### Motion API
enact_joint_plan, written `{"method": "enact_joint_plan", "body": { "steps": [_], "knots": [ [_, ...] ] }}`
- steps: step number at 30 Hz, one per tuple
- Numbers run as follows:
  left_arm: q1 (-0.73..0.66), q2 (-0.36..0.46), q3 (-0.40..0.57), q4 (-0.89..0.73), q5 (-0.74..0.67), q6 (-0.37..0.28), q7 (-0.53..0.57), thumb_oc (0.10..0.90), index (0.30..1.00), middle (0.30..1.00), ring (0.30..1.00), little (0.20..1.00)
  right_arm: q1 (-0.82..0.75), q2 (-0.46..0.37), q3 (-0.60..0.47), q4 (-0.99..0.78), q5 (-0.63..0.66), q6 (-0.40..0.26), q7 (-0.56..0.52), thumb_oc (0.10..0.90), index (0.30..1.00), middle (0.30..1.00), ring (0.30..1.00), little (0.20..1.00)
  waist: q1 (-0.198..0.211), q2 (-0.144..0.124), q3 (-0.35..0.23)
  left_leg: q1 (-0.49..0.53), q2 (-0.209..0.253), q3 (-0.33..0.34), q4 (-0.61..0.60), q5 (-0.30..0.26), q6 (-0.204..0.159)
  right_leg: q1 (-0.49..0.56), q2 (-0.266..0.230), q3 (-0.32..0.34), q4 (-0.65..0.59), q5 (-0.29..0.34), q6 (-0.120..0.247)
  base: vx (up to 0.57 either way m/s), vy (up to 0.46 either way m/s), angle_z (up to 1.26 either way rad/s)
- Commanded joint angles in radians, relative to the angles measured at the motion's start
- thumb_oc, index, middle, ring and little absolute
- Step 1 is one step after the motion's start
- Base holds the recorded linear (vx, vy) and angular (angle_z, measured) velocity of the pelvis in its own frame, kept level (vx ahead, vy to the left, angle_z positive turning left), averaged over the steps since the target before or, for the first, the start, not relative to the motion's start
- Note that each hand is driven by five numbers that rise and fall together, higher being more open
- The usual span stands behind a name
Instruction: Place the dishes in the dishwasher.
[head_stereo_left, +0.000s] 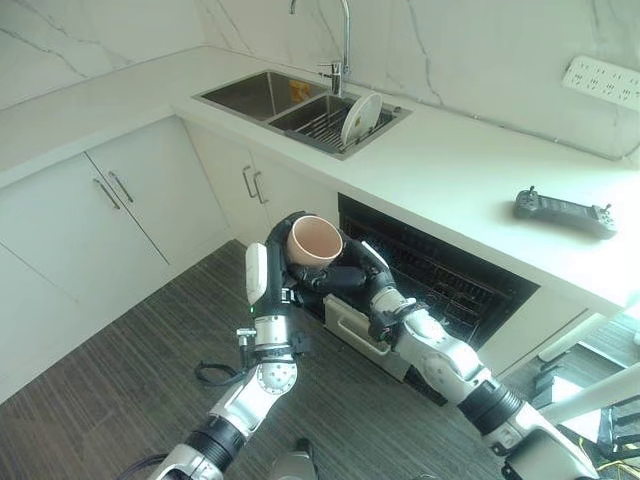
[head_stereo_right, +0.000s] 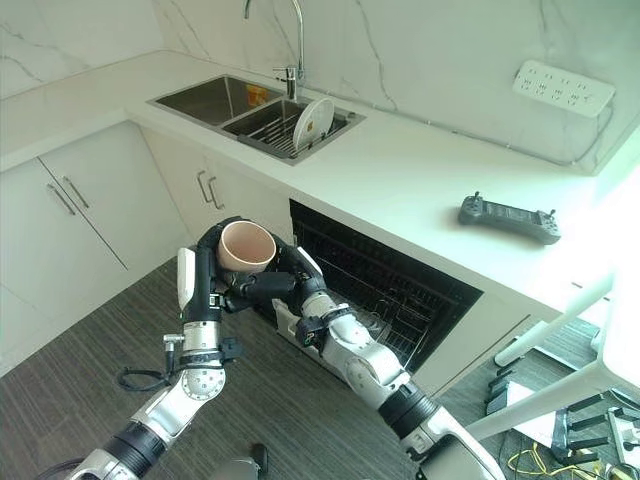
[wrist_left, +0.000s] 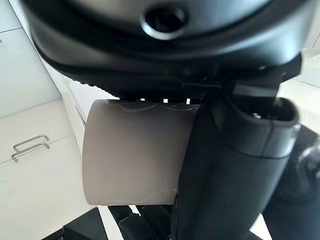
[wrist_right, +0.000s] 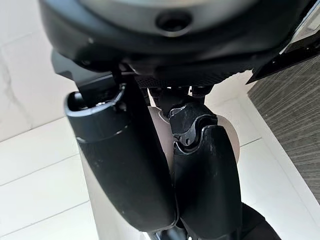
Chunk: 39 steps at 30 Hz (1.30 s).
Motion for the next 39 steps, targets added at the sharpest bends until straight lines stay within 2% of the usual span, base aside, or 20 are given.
{"method": "enact_joint_plan", "body": {
  "steps": [1,7,8,9,17,18,19,24,30,39],
  "knots": [
    [-0.199,-0.055,-0.088,-0.064,0.085,-0.085,0.03,0.4,0.3,0.3,0.3,0.3,-0.201,0.124,0.001,-0.032,-0.002,-0.095,0.003,0.8,0.9,0.9,0.9,0.9,0.0,-0.018,-0.015,0.086,0.045,0.035,0.095,-0.26,-0.017,0.039,0.012,0.026,-0.086,-0.046,0.0,0.0,0.0,0.0],
    [-0.196,-0.065,-0.108,-0.067,0.079,-0.089,0.03,0.4,0.3,0.3,0.3,0.3,-0.21,0.142,0.008,-0.028,-0.017,-0.106,-0.019,0.8,0.9,0.9,0.9,0.9,0.005,-0.017,-0.009,0.085,0.044,0.033,0.095,-0.26,-0.015,0.04,0.011,0.023,-0.086,-0.048,-0.002,0.0,0.0,0.0],
    [-0.194,-0.066,-0.11,-0.068,0.073,-0.091,0.029,0.4,0.3,0.3,0.3,0.3,-0.212,0.142,0.009,-0.028,-0.023,-0.112,-0.019,0.571,0.556,0.556,0.556,0.556,0.006,-0.016,-0.009,0.085,0.043,0.033,0.095,-0.26,-0.015,0.04,0.011,0.023,-0.086,-0.048,-0.002,0.0,0.0,0.0],
    [-0.194,-0.066,-0.114,-0.071,0.054,-0.096,0.025,0.4,0.3,0.3,0.3,0.3,-0.215,0.142,0.011,-0.026,-0.045,-0.131,-0.009,0.402,0.302,0.302,0.302,0.302,0.007,-0.015,-0.008,0.085,0.044,0.033,0.095,-0.26,-0.015,0.04,0.011,0.022,-0.086,-0.048,-0.002,0.0,0.0,0.0],
    [-0.186,-0.083,-0.134,-0.108,0.005,-0.135,-0.029,0.4,0.3,0.3,0.3,0.3,-0.217,0.162,0.022,-0.044,-0.015,-0.202,0.0,0.4,0.3,0.3,0.3,0.3,0.012,-0.013,-0.005,0.087,0.04,0.029,0.095,-0.261,-0.012,0.043,0.012,0.017,-0.086,-0.048,-0.005,0.0,0.0,0.0],
    [-0.187,-0.084,-0.139,-0.116,0.006,-0.136,-0.042,0.585,0.578,0.578,0.578,0.578,-0.218,0.167,0.023,-0.045,-0.034,-0.215,-0.012,0.4,0.3,0.3,0.3,0.3,0.014,-0.013,-0.001,0.093,0.039,0.029,0.095,-0.265,-0.011,0.049,0.012,0.018,-0.086,-0.051,-0.004,0.0,0.0,0.0],
    [-0.187,-0.085,-0.144,-0.121,0.001,-0.137,-0.05,0.8,0.9,0.9,0.9,0.9,-0.22,0.168,0.023,-0.046,-0.051,-0.22,-0.024,0.4,0.3,0.3,0.3,0.3,0.014,-0.012,-0.001,0.093,0.039,0.029,0.095,-0.265,-0.011,0.049,0.012,0.018,-0.086,-0.051,-0.005,0.0,0.0,0.0],
    [-0.196,-0.089,-0.176,-0.133,-0.029,-0.152,-0.102,0.8,0.9,0.9,0.9,0.9,-0.232,0.171,0.002,-0.034,-0.057,-0.287,-0.137,0.4,0.3,0.3,0.3,0.3,0.01,-0.008,-0.001,0.091,0.038,0.028,0.095,-0.263,-0.007,0.047,0.013,0.019,-0.086,-0.048,-0.007,0.0,0.0,0.0],
    [-0.206,-0.09,-0.189,-0.151,-0.042,-0.118,-0.122,0.8,0.9,0.9,0.9,0.9,-0.215,0.17,-0.066,-0.032,-0.019,-0.395,-0.241,0.4,0.3,0.3,0.3,0.3,-0.007,-0.001,0.0,0.095,0.039,0.036,0.095,-0.265,-0.004,0.044,0.015,0.029,-0.086,-0.046,-0.007,0.0,0.0,0.0],
    [-0.209,-0.087,-0.181,-0.155,-0.033,-0.086,-0.107,0.8,0.9,0.9,0.9,0.9,-0.184,0.141,-0.153,-0.064,-0.085,-0.505,-0.325,0.4,0.3,0.3,0.3,0.3,-0.035,0.011,0.002,0.105,0.043,0.056,0.095,-0.267,-0.002,0.041,0.018,0.044,-0.086,-0.045,-0.008,0.0,0.004,-0.02]
  ]
}}
